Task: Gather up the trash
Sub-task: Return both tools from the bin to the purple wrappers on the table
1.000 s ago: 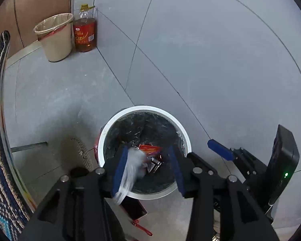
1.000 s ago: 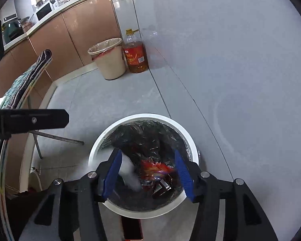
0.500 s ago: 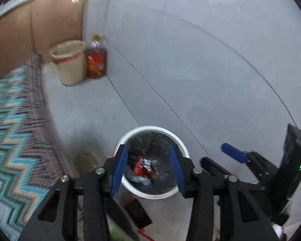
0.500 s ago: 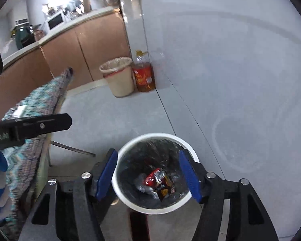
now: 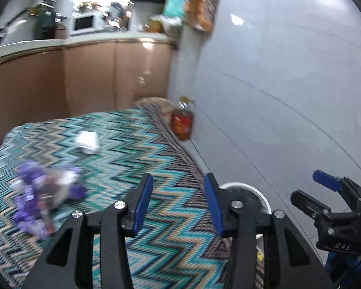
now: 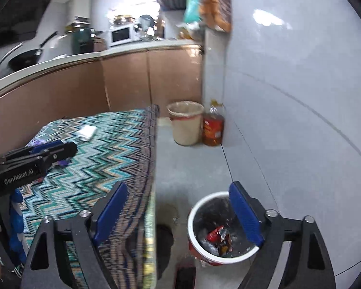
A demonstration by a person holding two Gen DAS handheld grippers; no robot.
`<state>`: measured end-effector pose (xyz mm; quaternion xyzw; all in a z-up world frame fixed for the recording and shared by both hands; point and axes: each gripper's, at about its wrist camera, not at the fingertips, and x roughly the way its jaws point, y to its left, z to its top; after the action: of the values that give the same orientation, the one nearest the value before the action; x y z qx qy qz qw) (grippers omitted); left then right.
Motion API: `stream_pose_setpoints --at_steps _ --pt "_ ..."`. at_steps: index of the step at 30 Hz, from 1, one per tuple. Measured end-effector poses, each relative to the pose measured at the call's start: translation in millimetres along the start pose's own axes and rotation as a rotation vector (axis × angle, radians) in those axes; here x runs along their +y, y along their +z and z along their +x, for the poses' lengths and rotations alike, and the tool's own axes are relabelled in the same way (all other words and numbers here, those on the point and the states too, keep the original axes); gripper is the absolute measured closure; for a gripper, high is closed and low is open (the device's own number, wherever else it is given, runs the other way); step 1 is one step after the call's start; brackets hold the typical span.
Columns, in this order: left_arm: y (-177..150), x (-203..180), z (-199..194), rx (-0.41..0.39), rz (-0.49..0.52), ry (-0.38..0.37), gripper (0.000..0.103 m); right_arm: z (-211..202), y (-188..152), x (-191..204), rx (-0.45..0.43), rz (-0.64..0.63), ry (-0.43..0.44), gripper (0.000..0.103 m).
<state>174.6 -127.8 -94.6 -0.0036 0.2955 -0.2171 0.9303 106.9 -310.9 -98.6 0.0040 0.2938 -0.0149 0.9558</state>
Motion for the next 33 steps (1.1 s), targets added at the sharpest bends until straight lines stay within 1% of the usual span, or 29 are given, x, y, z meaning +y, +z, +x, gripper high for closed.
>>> stream_pose_setpoints --at_steps 1,4,8,15,25,28,30,33 --pt "-2.3 8.7 -12.5 -0.026 -0.009 0.024 0.054 -3.4 1.2 6.4 -0.009 -0.012 0.001 0.011" --pt "-10.7 26.1 -42.1 -0.083 -0.023 0.077 0.05 -15.9 4.5 28.9 -0.049 -0.046 0.009 0.008" --pt "-14.9 46.2 -73.3 -0.114 -0.016 0.132 0.05 -25.6 6.2 49.4 -0.071 -0.077 0.016 0.007" --pt "-25.7 74.1 -118.5 -0.165 -0.031 0.226 0.042 -47.9 8.3 86.5 -0.115 -0.155 0.032 0.005" --pt "-43.1 111.0 -159.7 -0.227 -0.097 0.314 0.041 -68.8 11.1 127.1 -0.168 -0.25 0.075 0.005" --pt "-45.1 123.0 -171.7 -0.266 -0.13 0.35 0.041 -73.2 12.2 137.7 -0.181 -0.276 0.088 0.005" --pt "-46.4 130.1 -178.5 -0.287 -0.148 0.361 0.041 -75.8 11.8 142.4 -0.187 -0.287 0.098 0.005" --pt "-49.3 141.9 -185.2 -0.289 -0.169 0.381 0.041 -77.8 13.6 150.3 -0.193 -0.302 0.11 0.005"
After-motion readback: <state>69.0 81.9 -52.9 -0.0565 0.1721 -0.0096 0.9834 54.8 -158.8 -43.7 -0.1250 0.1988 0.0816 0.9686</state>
